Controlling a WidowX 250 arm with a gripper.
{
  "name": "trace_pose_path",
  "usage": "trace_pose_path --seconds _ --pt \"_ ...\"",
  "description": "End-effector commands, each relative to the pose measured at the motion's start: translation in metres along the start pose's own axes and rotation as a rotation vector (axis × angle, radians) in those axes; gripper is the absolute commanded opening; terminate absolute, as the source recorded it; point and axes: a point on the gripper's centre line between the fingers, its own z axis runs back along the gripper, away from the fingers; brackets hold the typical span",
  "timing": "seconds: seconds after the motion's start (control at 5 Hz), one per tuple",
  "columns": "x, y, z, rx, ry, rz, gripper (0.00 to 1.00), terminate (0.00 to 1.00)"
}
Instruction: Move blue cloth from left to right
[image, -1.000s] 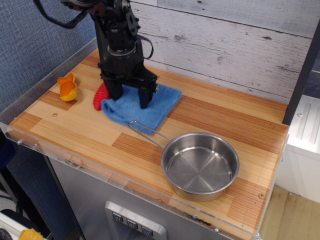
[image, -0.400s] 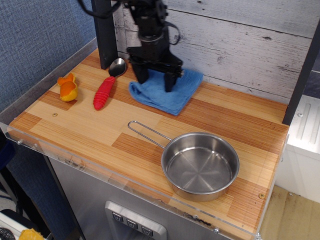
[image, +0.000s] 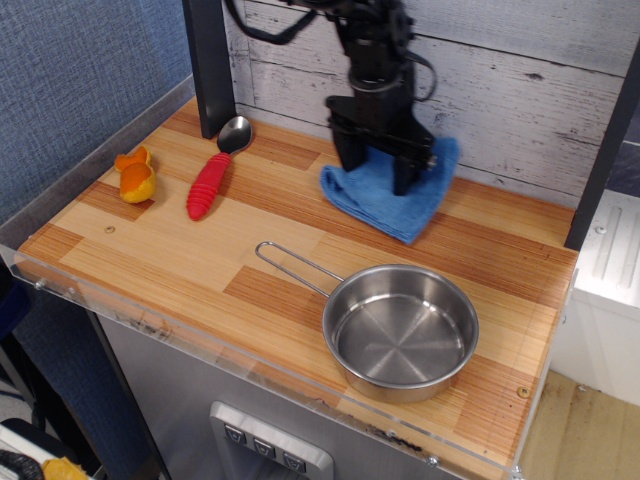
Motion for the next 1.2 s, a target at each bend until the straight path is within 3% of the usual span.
trace_pose_path --seconds 0.0,0.6,1.0 --pt "-0.035 -0.069 -0.021 -0.073 0.103 -0.161 1.00 0.00" --pt "-0.062 -0.106 -0.010 -0.085 0.122 -0.243 1.00 0.00" --pt "-0.057 -0.090 0.004 -0.084 0.031 -0.129 1.00 0.00"
